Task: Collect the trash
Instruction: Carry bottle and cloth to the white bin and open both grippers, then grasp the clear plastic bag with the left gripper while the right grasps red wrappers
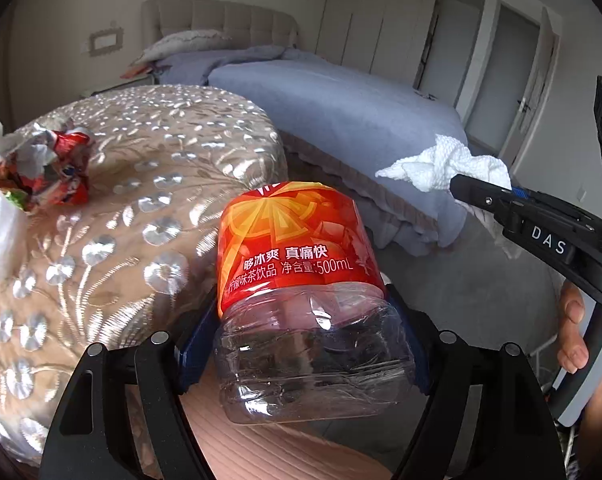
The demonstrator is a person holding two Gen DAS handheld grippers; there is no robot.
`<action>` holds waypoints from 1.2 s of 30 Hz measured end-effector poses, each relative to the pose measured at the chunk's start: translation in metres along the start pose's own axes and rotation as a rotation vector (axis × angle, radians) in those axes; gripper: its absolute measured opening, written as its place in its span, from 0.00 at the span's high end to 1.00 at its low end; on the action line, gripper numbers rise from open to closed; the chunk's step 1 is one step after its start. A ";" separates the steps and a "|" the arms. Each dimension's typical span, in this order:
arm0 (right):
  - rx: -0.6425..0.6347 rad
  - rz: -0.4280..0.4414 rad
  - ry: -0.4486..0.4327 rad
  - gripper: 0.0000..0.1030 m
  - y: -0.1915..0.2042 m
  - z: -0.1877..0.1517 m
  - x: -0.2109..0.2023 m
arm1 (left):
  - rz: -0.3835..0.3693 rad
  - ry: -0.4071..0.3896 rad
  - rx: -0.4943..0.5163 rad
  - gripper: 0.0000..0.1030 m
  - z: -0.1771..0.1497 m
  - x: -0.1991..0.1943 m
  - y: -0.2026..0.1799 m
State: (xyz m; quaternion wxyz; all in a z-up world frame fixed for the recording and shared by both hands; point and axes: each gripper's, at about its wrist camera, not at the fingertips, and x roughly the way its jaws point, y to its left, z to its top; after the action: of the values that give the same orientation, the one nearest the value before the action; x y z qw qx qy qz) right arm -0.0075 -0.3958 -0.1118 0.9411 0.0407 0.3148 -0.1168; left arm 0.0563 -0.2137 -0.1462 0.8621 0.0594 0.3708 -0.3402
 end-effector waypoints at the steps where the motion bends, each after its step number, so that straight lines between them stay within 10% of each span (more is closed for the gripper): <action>1: 0.003 -0.002 0.018 0.76 -0.003 -0.005 0.005 | -0.015 0.030 0.013 0.27 -0.002 0.013 -0.006; 18: 0.116 0.046 0.298 0.74 -0.044 -0.060 0.118 | -0.163 0.416 0.097 0.24 -0.019 0.190 -0.057; 22: 0.106 0.007 0.339 0.04 -0.049 -0.071 0.137 | -0.185 0.446 0.062 0.05 -0.021 0.211 -0.057; 36: 0.170 -0.023 0.322 0.04 -0.067 -0.069 0.141 | -0.165 0.412 0.017 0.05 -0.014 0.195 -0.047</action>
State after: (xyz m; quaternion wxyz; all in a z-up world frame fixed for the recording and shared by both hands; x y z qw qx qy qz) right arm 0.0453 -0.4774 -0.2525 0.8702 0.1347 0.4510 -0.1457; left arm 0.1146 -0.3503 -0.2817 0.7368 0.1045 0.5399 -0.3933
